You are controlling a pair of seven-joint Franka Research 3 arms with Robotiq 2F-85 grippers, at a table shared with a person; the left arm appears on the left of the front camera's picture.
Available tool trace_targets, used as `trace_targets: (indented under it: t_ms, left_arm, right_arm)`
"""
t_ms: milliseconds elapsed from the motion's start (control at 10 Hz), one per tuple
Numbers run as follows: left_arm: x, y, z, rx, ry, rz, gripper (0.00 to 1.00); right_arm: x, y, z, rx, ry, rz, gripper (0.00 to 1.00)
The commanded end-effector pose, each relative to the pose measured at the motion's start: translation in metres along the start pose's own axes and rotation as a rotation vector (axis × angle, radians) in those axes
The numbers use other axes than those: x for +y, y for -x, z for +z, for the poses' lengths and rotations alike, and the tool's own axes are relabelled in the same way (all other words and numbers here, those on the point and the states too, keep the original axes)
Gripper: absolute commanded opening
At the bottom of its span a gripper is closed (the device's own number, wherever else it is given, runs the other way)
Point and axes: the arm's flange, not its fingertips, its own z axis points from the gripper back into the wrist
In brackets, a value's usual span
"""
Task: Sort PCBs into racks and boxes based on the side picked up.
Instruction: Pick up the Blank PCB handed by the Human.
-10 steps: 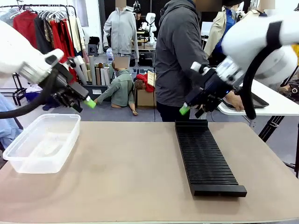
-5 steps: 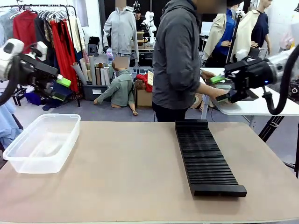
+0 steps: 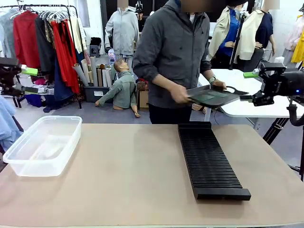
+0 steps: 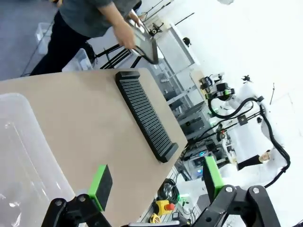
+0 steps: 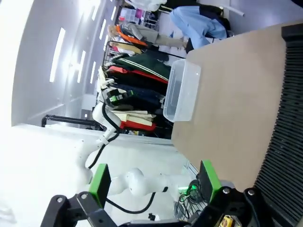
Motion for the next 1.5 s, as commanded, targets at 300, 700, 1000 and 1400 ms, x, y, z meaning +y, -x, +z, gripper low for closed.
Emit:
trace_targets:
  t_ms: [300, 700, 1000, 1400]
  left_arm:
    - [0.017, 0.014, -0.003, -0.010, 0.033, 0.020, 1.00]
    - [0.017, 0.014, -0.003, -0.010, 0.033, 0.020, 1.00]
    - [0.017, 0.014, -0.003, -0.010, 0.033, 0.020, 1.00]
    - [0.017, 0.014, -0.003, -0.010, 0.033, 0.020, 1.00]
  right_arm:
    - [-0.007, 0.000, 0.001, -0.002, -0.017, -0.009, 1.00]
    - [-0.007, 0.000, 0.001, -0.002, -0.017, -0.009, 1.00]
    - [-0.007, 0.000, 0.001, -0.002, -0.017, -0.009, 1.00]
    - [-0.007, 0.000, 0.001, -0.002, -0.017, -0.009, 1.00]
